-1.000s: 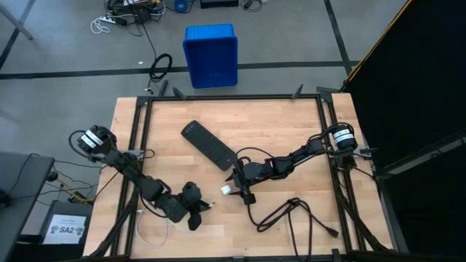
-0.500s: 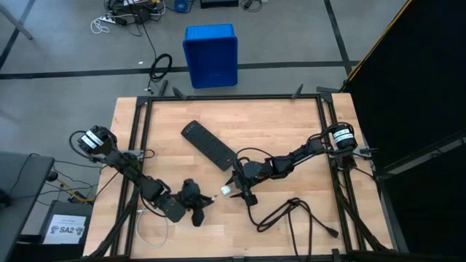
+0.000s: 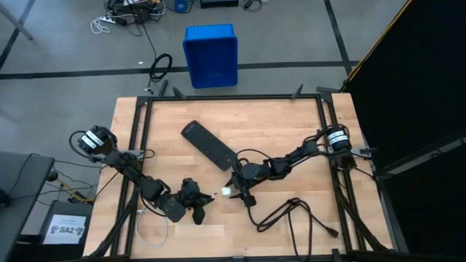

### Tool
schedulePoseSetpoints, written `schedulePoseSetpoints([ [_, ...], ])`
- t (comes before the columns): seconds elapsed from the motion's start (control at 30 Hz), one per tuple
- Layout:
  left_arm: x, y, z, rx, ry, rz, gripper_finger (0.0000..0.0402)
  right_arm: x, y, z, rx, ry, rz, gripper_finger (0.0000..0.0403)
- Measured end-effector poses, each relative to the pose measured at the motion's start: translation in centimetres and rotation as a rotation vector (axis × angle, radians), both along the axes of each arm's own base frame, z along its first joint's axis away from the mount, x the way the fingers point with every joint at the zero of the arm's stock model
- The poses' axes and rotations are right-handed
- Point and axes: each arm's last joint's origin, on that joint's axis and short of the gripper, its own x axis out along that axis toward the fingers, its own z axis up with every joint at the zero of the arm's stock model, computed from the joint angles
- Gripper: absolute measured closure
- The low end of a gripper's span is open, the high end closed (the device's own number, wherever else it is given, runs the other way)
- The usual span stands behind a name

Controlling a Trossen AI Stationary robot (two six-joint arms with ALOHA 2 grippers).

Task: Insert USB
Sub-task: Insert the white USB cable into the white charger adapter

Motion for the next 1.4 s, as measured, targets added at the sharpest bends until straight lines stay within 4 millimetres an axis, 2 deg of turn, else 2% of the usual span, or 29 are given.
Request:
schedulePoseSetpoints([
  [0.13,0.0,0.0,0.0,0.002,0.004,-0.001,0.0401,1.5,0.3,-1.2,0.026,0.001,0.014,0.0165],
  [0.27,-0.1,0.0,-0.1,-0.032,0.015,0.001,0.0401,2.6,0.5,-1.4,0.040,-0.009,0.013,0.0168],
  [1.0,-0.4,0.2,-0.7,-0.090,0.067,0.034,0.0401,2.4,0.7,-0.9,0.092,0.042,-0.025,0.0192],
  [1.13,-0.4,0.2,-0.7,-0.120,0.067,0.050,0.0401,2.2,1.2,-1.1,0.038,0.050,-0.060,0.0220],
  [1.3,-0.4,0.1,-0.8,-0.152,0.097,0.004,0.0401,2.0,1.8,-1.2,0.002,0.044,-0.075,0.0285],
  [1.4,-0.5,-0.2,-0.9,-0.212,0.137,-0.050,0.0401,2.0,2.1,-1.2,-0.014,0.039,-0.066,0.0289],
])
